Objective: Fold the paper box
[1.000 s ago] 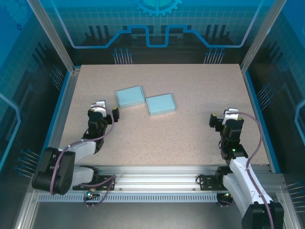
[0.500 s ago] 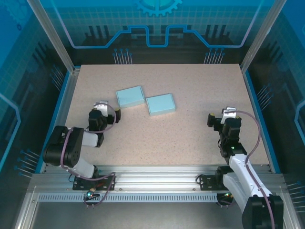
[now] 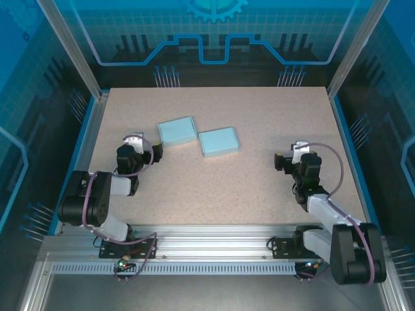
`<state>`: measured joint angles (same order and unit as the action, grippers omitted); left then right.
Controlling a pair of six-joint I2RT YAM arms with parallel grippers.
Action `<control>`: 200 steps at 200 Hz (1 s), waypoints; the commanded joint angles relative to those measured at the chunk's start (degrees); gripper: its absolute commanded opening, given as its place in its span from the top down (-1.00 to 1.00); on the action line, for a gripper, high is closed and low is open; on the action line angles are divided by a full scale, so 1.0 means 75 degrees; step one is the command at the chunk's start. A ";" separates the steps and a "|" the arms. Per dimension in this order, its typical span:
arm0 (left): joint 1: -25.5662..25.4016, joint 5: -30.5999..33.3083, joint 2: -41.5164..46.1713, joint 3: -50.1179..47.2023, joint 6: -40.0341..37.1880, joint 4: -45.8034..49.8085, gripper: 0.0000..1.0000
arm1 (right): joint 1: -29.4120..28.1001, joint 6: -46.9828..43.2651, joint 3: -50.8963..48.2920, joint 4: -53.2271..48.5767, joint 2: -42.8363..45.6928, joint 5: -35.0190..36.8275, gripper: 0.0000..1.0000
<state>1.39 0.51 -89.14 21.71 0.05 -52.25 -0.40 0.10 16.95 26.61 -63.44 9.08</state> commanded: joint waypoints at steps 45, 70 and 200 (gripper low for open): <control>0.0026 -0.0175 0.0070 0.0056 0.0059 0.0029 -0.98 | 0.0102 -0.0372 0.0576 0.0800 -0.0754 -0.0865 -1.00; 0.0026 -0.0174 0.0064 0.0053 0.0064 0.0029 -0.98 | 0.0087 -0.0232 0.0203 0.1735 -0.1073 -0.1548 -1.00; 0.0014 -0.0174 0.0064 0.0056 0.0063 0.0026 -0.98 | -0.0278 -0.0401 0.0833 0.2529 -0.2988 -0.1869 -1.00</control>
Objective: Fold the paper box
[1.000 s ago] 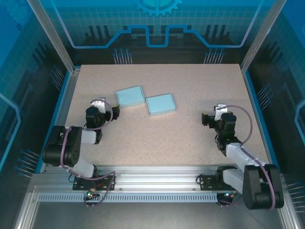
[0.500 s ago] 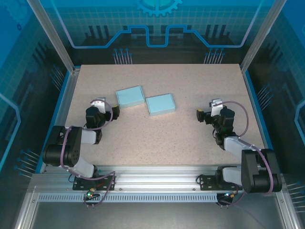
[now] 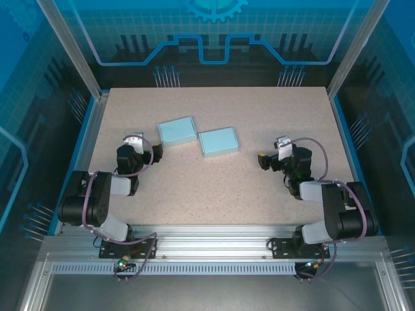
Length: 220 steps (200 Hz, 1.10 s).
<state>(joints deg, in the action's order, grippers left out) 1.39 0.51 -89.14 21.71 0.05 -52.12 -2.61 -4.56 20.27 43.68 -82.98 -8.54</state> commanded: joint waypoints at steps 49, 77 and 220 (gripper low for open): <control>0.0015 -0.0174 0.0072 0.0058 0.0062 0.0010 -0.98 | -0.0110 0.0628 0.0549 -0.0001 -0.0413 0.1839 -1.00; 0.0008 -0.0183 0.0064 0.0052 0.0063 0.0010 -0.98 | -0.0218 0.0691 0.0496 0.0098 -0.0409 0.2309 -1.00; 0.0002 -0.0186 0.0062 0.0056 0.0040 0.0012 -0.98 | -0.0235 0.0696 0.0505 0.0105 -0.0409 0.2313 -1.00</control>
